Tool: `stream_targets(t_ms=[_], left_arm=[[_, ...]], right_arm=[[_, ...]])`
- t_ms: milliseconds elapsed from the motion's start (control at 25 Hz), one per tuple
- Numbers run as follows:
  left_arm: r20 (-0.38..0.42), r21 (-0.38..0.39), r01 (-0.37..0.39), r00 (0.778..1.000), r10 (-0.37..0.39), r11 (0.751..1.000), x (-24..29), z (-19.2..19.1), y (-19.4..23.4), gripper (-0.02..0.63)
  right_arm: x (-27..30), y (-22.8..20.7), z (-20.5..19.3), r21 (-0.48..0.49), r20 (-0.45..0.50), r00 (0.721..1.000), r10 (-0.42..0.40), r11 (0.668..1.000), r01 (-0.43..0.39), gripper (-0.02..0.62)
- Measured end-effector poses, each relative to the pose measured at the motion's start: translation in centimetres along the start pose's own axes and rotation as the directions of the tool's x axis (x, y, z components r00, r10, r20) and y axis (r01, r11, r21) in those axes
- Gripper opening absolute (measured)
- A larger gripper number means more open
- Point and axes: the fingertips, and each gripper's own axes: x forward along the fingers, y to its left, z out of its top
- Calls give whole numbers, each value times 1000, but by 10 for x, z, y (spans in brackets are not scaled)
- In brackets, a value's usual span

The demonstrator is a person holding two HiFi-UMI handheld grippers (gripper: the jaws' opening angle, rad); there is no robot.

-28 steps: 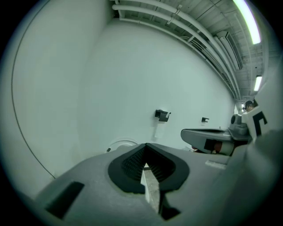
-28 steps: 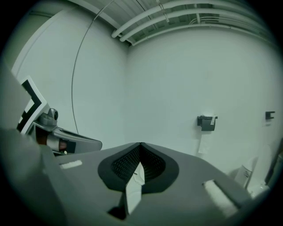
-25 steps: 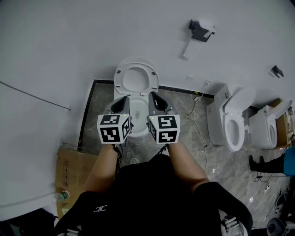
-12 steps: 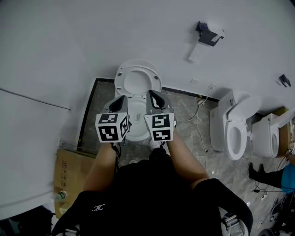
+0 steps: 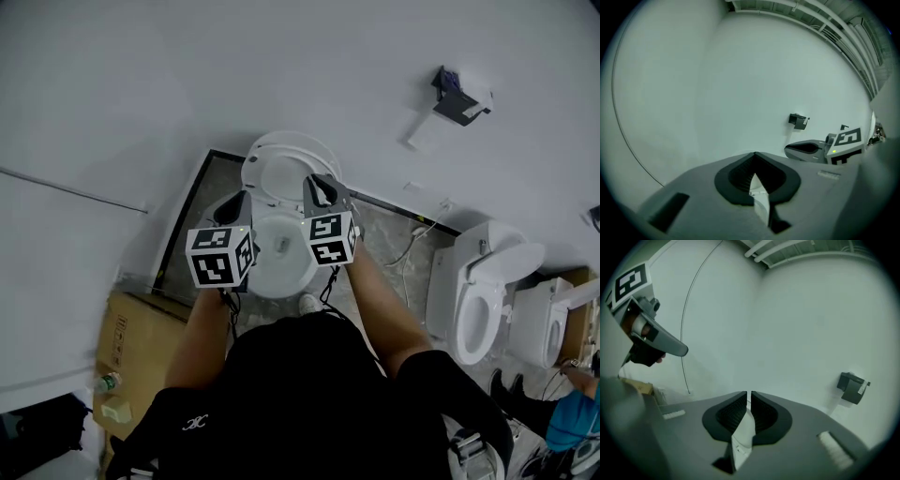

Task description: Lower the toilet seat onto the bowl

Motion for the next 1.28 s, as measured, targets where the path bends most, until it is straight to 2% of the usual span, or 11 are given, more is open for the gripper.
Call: stream_targets(t_ms=[160, 400, 640, 920, 1120, 1280], left_arm=[[-15, -4, -41, 999, 41, 999, 16, 1, 3, 9], [-43, -24, -110, 993, 108, 994, 34, -1, 4, 9], [-70, -69, -181, 982, 176, 981, 45, -11, 9, 9], [-107, -85, -265, 961, 256, 960, 48, -20, 19, 9], [-115, -108, -322, 944, 310, 940, 39, -27, 32, 9], [-117, -127, -356, 932, 343, 926, 35, -30, 41, 9]], right_arm=[[41, -13, -16, -101, -41, 998, 49, 993, -53, 46], [100, -30, -43, -229, -110, 987, 116, 963, -139, 71], [151, -41, -77, -247, -202, 965, 169, 944, -217, 92], [194, -44, -108, -309, -286, 937, 202, 906, -289, 104], [212, -42, -123, -381, -328, 921, 207, 863, -330, 110], [218, -40, -124, -372, -331, 921, 208, 868, -329, 92]])
